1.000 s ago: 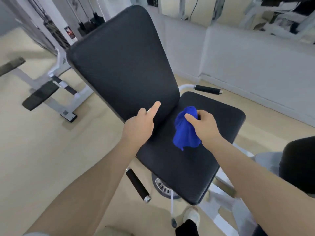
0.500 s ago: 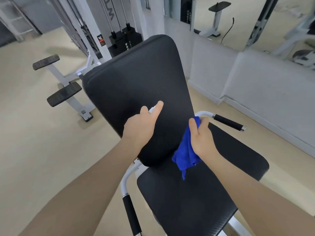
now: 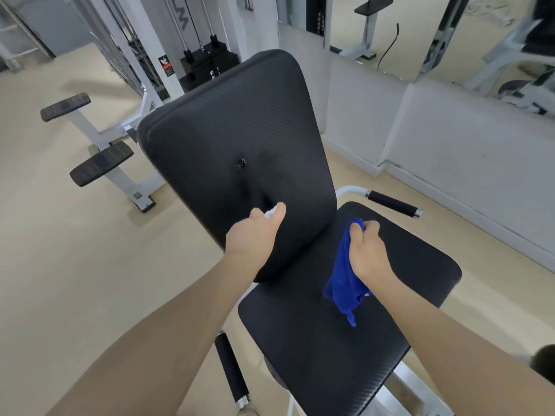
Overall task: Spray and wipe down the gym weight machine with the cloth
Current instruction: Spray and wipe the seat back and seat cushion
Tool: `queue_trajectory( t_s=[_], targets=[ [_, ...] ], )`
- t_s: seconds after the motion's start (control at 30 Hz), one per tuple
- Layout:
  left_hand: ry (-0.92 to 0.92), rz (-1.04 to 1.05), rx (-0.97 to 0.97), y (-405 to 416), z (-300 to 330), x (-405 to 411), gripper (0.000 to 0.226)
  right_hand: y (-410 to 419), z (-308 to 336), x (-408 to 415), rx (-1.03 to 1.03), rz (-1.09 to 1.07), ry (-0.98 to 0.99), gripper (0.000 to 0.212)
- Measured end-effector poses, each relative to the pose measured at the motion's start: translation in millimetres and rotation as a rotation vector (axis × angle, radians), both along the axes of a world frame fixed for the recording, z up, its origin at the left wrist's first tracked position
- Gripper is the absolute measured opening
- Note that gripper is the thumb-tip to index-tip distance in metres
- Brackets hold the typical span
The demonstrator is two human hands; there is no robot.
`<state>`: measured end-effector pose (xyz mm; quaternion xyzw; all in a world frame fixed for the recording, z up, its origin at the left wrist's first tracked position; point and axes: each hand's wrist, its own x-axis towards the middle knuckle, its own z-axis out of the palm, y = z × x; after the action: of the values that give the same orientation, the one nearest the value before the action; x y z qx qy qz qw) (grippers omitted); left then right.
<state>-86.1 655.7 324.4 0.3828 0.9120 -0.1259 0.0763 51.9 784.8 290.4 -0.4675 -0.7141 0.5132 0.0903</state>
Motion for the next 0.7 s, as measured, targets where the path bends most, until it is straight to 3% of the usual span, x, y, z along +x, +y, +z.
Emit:
queue_trajectory(
  t_s=[0.2, 0.33, 0.53, 0.7],
  targets=[
    [-0.177, 0.088, -0.053, -16, -46, 24, 0.072, 3, -27, 16, -0.029, 0.02, -0.107, 0.021],
    [-0.083, 0.046, -0.007, -4, -37, 20, 0.075, 5, -25, 17, -0.029, 0.031, -0.079, 0.02],
    [0.241, -0.096, 0.194, 47, 47, -6, 0.08, 13, 19, -9, 0.024, 0.052, 0.086, 0.024],
    [0.126, -0.08, 0.224, 65, 57, -11, 0.065, 13, 38, -28, 0.055, 0.077, 0.193, 0.022]
  ],
)
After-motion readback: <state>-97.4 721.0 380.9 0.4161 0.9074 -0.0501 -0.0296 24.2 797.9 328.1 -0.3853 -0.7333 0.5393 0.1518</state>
